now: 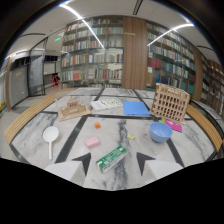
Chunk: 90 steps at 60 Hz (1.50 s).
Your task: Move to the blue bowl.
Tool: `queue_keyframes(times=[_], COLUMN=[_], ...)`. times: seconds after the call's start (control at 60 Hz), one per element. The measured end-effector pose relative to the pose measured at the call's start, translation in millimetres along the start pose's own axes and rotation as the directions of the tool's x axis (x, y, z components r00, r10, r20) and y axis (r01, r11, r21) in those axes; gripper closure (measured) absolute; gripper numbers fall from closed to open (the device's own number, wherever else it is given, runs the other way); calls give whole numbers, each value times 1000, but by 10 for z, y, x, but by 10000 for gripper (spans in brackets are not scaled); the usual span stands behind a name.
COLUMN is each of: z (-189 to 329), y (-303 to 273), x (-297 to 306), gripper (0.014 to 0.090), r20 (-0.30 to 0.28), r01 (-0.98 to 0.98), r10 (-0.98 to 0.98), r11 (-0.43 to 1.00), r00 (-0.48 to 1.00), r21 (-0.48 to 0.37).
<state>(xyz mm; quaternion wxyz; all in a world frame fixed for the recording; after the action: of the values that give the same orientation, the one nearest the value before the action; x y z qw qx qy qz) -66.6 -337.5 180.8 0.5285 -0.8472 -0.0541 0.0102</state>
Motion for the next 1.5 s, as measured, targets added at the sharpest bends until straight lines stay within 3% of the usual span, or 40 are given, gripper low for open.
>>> queue_keyframes(times=[0.333,0.633,0.85,1.2,1.5], z=[-306,-139,399,1455,1689], y=[164,474,534,358,416], x=[448,1646,2449,2922,2896], gripper=[186,189,189,186,189], r20=[-20,-152,-209,-195,-171], r01=[49,29,-5,-18,-30], r10=[-49,-36,-7,9,19], r11=[999,999,998,999,997], r00=[999,988,978,981,985], r21=[-4,-45,-58,-45,-65])
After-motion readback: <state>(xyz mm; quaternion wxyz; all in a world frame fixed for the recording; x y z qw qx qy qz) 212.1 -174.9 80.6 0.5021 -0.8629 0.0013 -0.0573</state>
